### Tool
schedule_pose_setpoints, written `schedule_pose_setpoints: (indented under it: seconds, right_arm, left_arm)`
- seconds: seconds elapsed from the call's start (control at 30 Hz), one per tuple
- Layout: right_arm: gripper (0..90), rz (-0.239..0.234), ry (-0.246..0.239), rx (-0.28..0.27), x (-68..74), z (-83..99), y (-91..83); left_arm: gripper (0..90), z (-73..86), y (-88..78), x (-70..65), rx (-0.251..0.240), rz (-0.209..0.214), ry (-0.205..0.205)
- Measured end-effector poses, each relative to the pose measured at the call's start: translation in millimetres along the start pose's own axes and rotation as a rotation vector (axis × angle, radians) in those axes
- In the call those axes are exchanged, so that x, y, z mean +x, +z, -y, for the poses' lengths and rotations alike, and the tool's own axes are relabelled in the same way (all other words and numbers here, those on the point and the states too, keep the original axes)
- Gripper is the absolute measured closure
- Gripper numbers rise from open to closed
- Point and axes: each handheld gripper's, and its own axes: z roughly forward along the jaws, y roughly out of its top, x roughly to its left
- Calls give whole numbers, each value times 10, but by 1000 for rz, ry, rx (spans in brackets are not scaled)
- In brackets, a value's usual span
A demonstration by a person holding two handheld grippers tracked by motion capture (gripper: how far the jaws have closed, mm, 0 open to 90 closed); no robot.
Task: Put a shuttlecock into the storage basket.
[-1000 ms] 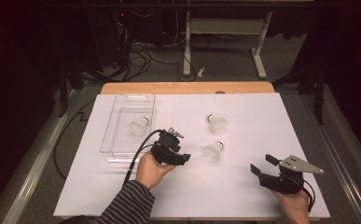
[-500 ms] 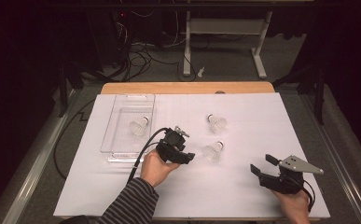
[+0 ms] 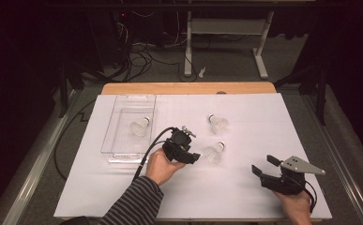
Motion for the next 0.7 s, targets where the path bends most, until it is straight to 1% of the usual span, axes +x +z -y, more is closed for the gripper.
schedule_pose_setpoints:
  seconds: [0.37,0.4,0.53,0.6,0.7]
  right_arm:
    - [290,-1,0,1,-1,0,-1]
    - [290,-1,1,1,-1,0,-1]
    - [289,-1,1,1,-1,0,0]
    - [290,-2,1,2,-1,0,1]
    - [290,-1,1,1,-1,0,2]
  left_arm:
    - [497,-25,81,-29,24,5,1]
    - [499,-26,93,-29,20,4,-7]
    - [509,-31,116,-15,23,6,-16]
    - [514,-36,123,-6,29,8,-15]
    - [521,-44,138,3,27,7,-21]
